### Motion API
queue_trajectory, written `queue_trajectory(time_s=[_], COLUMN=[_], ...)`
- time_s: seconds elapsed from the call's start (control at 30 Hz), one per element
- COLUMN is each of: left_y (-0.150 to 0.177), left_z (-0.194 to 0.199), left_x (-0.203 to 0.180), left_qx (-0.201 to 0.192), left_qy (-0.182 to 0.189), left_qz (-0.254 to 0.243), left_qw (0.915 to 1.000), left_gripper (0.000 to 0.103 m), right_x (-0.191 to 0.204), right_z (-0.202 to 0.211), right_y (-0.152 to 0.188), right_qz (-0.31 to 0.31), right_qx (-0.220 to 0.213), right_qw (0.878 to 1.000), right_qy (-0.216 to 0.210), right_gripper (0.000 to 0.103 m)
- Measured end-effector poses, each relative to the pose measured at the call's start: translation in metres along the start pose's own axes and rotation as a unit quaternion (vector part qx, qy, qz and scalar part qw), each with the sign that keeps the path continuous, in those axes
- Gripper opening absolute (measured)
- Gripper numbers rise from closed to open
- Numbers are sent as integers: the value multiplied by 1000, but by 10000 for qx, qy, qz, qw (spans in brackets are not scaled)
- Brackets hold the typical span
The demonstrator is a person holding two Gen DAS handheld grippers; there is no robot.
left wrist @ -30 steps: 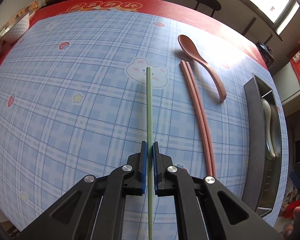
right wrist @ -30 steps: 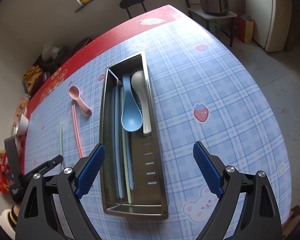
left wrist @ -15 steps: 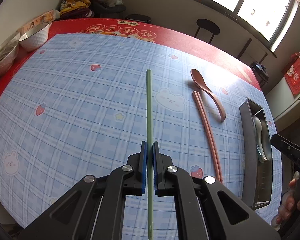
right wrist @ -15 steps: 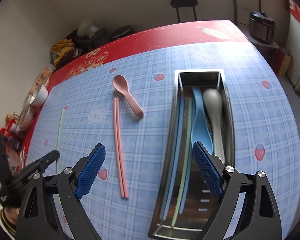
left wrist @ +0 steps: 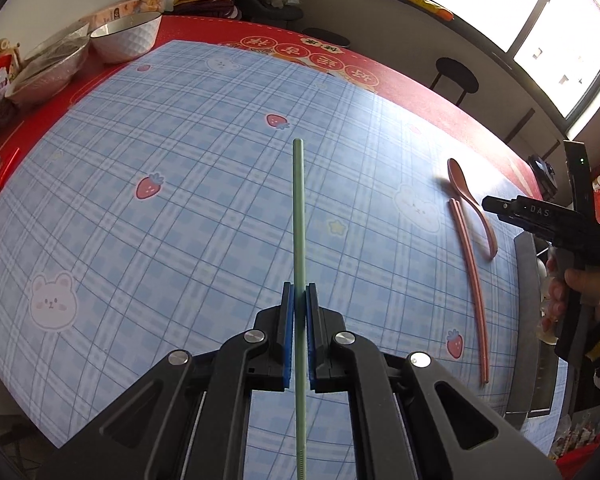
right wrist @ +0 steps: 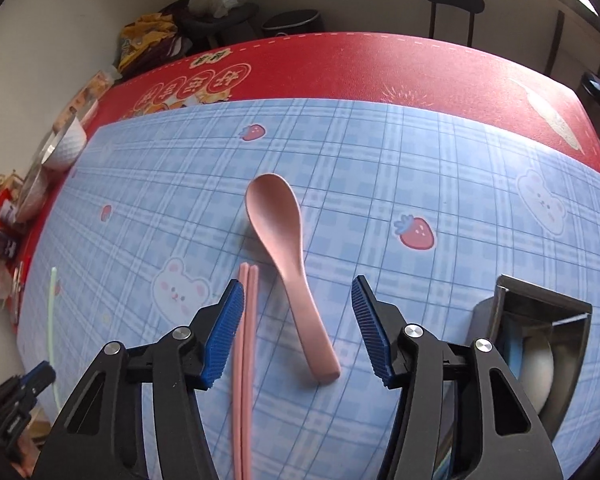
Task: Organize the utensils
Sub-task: 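Grasp the pink spoon with the right gripper while the left gripper holds the green chopstick, then lift the pink spoon off the table with the right gripper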
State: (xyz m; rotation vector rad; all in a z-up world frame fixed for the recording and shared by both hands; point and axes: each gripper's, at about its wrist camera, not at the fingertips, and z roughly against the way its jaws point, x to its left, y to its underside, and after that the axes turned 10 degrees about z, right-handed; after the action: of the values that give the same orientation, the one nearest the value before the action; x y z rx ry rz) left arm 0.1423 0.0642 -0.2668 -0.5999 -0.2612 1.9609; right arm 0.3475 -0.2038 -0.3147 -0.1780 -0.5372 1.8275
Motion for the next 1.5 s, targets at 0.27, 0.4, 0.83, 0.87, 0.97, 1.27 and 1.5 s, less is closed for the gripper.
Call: queue_trajectory(time_s=[0.27,0.4,0.83,0.87,0.97,1.27,1.5], left_y=[-4,-6,-9,-10,-13,-12,-10], left_z=[-2,-3,0,1,4,-2,-2], left_x=[30,29,18,16,6,-30,-60], left_qx=[67,70,71,53,19,159,137], left_qy=[-122,-91,26,47,104,433,801], left_qz=[321,294,171,147,45,-312,-587], left_qw=[9994,9995,9998,9999,9999,9984,9950], left_gripper=[5,5,5,5,5,5,5], right_x=[-3,-3,-4,-5,-6,-23,-37], right_z=[-19,-21,1,7,25,74,107], right_y=[3,1,21,23,32,68,101], right_qz=[-418,-574,-826,-882,-983,-1458,-1654], right_qx=[19,20,-164,-224,-408,-834,-969], right_qw=[9989,9979,9962,9956,9941,9856,9814], right_qy=[-228,-295,-207,-214,-206,-206,133], right_gripper=[41,33,7,7,7,7,7])
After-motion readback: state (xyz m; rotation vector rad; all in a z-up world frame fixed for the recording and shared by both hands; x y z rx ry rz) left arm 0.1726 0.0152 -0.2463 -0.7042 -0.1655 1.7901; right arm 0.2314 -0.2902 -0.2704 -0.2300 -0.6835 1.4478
